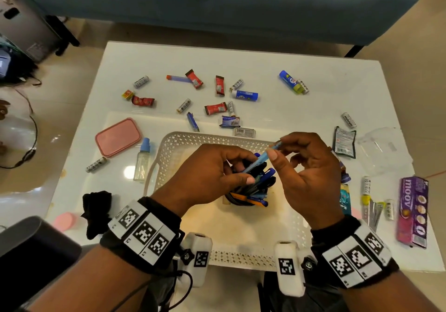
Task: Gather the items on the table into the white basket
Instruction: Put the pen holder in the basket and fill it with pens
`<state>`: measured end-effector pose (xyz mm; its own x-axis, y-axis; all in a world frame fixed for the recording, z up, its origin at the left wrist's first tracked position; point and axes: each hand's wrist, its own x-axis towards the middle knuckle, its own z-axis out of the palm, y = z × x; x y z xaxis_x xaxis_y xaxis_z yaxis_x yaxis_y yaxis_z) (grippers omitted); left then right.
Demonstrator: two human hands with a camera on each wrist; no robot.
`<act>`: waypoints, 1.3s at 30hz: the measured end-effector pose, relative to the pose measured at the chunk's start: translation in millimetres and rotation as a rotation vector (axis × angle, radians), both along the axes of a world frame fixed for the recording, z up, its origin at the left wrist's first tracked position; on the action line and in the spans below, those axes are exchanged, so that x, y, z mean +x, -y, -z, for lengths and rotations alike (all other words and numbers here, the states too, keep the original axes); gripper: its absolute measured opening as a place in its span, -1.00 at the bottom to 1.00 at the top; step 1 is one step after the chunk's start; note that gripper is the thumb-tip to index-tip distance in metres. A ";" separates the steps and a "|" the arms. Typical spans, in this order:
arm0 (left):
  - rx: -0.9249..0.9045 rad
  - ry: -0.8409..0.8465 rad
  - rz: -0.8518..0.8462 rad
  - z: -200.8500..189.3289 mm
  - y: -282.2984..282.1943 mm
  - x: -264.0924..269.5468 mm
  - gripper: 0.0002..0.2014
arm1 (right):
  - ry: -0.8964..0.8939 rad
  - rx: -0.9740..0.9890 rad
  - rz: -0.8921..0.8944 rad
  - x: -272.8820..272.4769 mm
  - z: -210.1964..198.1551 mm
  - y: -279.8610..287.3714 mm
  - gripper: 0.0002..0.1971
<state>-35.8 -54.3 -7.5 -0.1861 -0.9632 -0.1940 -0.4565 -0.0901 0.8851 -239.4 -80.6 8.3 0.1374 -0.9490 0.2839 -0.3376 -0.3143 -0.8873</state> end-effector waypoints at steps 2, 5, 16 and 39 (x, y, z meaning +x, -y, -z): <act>0.011 -0.024 -0.065 1.5 0.7 -2.4 -0.67 | 0.035 -0.047 0.026 -2.7 0.3 0.8 -0.71; 0.056 -0.083 -0.119 -0.1 -2.3 -8.1 -0.72 | 0.104 -0.117 0.082 -4.5 0.6 2.5 -0.68; 0.083 0.101 -0.182 -0.7 4.3 2.1 -0.77 | 0.059 -0.108 0.048 0.1 4.5 -1.5 -0.65; 0.068 0.080 -0.122 6.7 3.5 3.7 -0.77 | -0.176 -0.003 -0.102 4.5 30.4 -2.1 -0.82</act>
